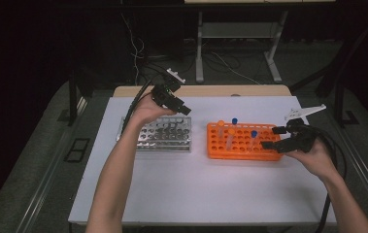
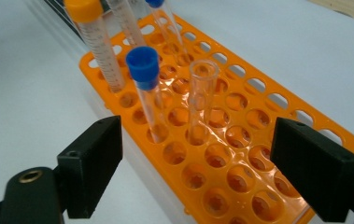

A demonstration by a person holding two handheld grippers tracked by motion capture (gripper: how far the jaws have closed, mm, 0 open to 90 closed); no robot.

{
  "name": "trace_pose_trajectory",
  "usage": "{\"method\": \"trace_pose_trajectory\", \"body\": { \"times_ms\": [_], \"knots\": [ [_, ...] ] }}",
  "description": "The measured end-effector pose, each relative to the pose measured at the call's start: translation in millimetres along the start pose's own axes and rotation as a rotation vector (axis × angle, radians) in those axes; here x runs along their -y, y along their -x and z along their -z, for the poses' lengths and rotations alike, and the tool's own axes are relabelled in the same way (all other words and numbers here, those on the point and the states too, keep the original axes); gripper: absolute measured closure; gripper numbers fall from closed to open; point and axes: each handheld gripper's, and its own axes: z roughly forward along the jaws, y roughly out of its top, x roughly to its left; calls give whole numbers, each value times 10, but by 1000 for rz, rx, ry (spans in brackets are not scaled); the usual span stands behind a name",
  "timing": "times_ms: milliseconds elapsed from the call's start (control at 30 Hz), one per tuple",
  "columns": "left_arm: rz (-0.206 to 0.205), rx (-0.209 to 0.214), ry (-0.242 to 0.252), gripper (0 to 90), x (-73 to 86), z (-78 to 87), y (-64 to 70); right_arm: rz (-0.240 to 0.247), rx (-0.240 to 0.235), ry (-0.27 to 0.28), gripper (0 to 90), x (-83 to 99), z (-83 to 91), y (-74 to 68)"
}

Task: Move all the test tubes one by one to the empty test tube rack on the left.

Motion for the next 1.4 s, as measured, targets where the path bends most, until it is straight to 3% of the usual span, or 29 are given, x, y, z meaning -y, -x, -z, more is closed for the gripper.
{"method": "trace_pose_trajectory", "body": {
  "times_ms": [167,467,800,1133,1400],
  "knots": [
    [7,5,52,307,34,158,61,12,0,-15,283,-5,-72,29],
    [25,4,115,172,179,387,152,33,-2,-49,435,-10,-192,50],
    [10,-3,160,133,366,552,307,46,-15,-70,564,-14,-321,74],
    [6,-17,145,3,487,597,436,69,-18,-73,705,-6,-407,75],
    [-18,-8,147,0,474,624,528,87,-14,-81,750,-19,-426,47]
  ]
}}
